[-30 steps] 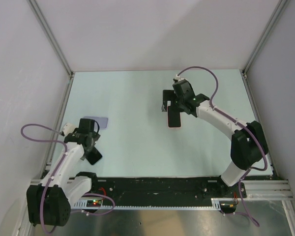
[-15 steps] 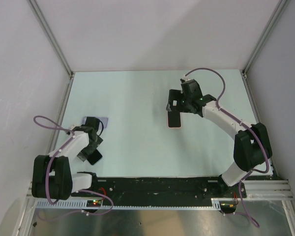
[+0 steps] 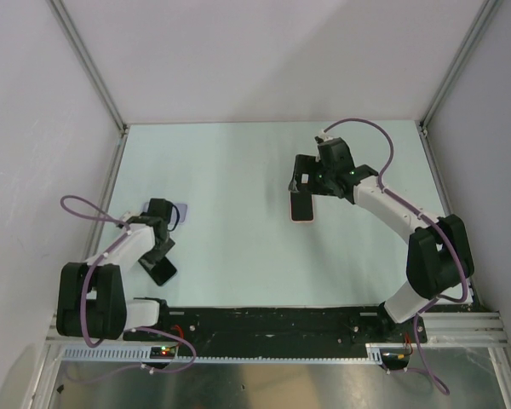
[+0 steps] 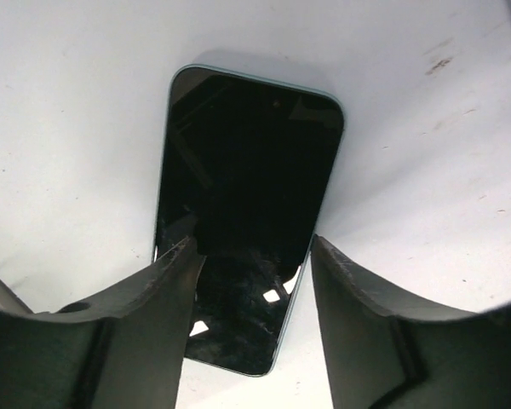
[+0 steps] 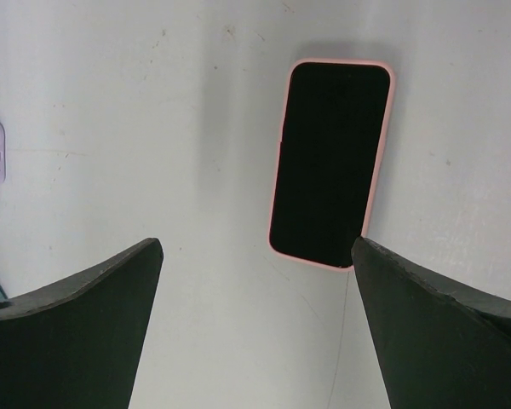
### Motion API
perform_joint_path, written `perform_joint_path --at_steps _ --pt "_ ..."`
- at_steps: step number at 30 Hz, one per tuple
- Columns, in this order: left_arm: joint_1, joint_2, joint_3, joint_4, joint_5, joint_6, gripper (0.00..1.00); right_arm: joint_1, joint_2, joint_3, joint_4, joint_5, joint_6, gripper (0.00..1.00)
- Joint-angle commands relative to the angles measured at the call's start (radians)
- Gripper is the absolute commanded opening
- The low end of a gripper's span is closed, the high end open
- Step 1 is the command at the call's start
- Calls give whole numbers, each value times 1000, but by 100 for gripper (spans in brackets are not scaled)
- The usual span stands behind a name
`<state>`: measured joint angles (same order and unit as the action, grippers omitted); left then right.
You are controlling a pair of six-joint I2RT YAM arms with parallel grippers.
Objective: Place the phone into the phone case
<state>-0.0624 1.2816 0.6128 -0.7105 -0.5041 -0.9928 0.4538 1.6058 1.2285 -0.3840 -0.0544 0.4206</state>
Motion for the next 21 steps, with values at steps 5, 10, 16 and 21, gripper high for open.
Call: perform_joint_path --at_steps 5,10,16,21 --pt "8 7 -17 8 84 -19 55 -9 -42 -13 32 -18 12 99" --pt "44 -66 -40 -11 56 -25 87 -10 -40 -15 36 -29 13 99" --pt "106 -78 -58 23 116 59 99 -20 -48 -26 41 -36 10 98" --pt "136 -64 -90 63 167 116 100 -31 -60 -46 58 -59 13 98"
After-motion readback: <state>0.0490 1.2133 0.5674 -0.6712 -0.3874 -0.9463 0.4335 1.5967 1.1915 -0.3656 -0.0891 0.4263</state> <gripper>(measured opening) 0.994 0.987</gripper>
